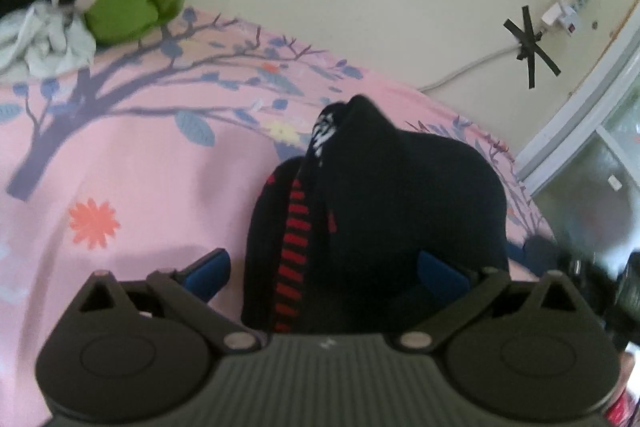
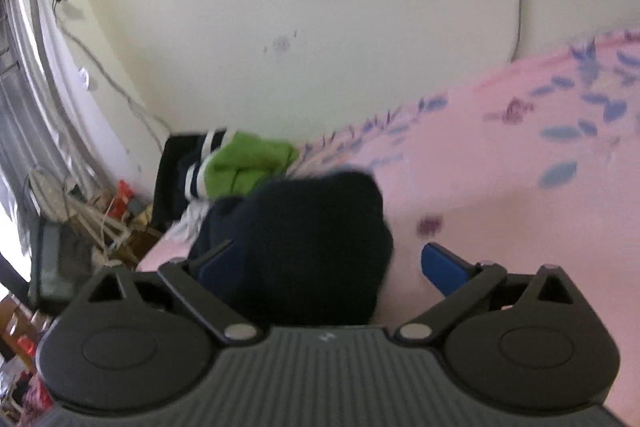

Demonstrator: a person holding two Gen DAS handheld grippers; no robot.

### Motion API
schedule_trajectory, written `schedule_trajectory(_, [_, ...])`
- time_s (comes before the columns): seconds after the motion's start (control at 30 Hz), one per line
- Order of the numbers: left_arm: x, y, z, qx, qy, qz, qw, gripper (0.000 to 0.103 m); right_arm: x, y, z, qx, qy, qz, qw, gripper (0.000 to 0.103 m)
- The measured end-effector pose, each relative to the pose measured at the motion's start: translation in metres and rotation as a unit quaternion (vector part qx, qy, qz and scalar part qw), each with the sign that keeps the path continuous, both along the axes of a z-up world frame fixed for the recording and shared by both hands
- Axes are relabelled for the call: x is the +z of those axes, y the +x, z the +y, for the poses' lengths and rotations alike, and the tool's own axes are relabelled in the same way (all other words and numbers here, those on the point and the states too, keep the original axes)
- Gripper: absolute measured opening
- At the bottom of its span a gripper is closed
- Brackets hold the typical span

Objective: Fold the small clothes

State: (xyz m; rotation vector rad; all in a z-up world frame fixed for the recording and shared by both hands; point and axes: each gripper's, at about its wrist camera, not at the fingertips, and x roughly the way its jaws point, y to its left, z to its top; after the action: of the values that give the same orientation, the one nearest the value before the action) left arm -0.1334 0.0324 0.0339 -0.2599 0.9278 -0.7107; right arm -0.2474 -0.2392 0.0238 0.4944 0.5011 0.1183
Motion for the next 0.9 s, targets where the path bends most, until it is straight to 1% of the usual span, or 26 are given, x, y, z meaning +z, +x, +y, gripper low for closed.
schedule_trajectory(0.03, [-0.003, 0.001, 0.001, 0.001, -0.005, 0.002, 1.0000, 0.103, -0.005, 0.002, 0.004, 0.009, -0.004, 0.009, 1.000, 0.096])
schedule_trajectory(0.1, [-0.004, -0.001, 0.002, -0.001, -0.001, -0.014, 0.9999, 0.103, -0.013, 0.008, 0.012, 0.017, -0.009, 0.020, 1.000, 0.097])
schedule_trajectory(0.2, [-0.007, -0.008, 0.000, -0.003, 0.014, -0.047, 0.9988, 0.103, -0.027, 0.019, 0.017, 0.031, 0.023, 0.034, 0.999, 0.097])
schedule_trajectory(0.27, [-0.010, -0.013, 0.002, -0.003, 0.008, -0.068, 0.9976, 0.103, -0.028, 0.021, 0.019, 0.034, 0.022, 0.033, 0.999, 0.097])
schedule_trajectory(0.3, [-0.010, -0.015, 0.002, -0.001, 0.007, -0.072, 0.9974, 0.103, -0.029, 0.021, 0.019, 0.035, 0.024, 0.031, 0.999, 0.097])
schedule_trajectory(0.43, [-0.009, -0.016, 0.000, 0.003, 0.009, -0.078, 0.9969, 0.103, -0.032, 0.020, 0.015, 0.039, 0.040, 0.026, 0.998, 0.097])
schedule_trajectory(0.9, [-0.011, -0.016, 0.001, 0.004, 0.003, -0.079, 0.9968, 0.103, -0.033, 0.020, 0.015, 0.038, 0.038, 0.019, 0.998, 0.097])
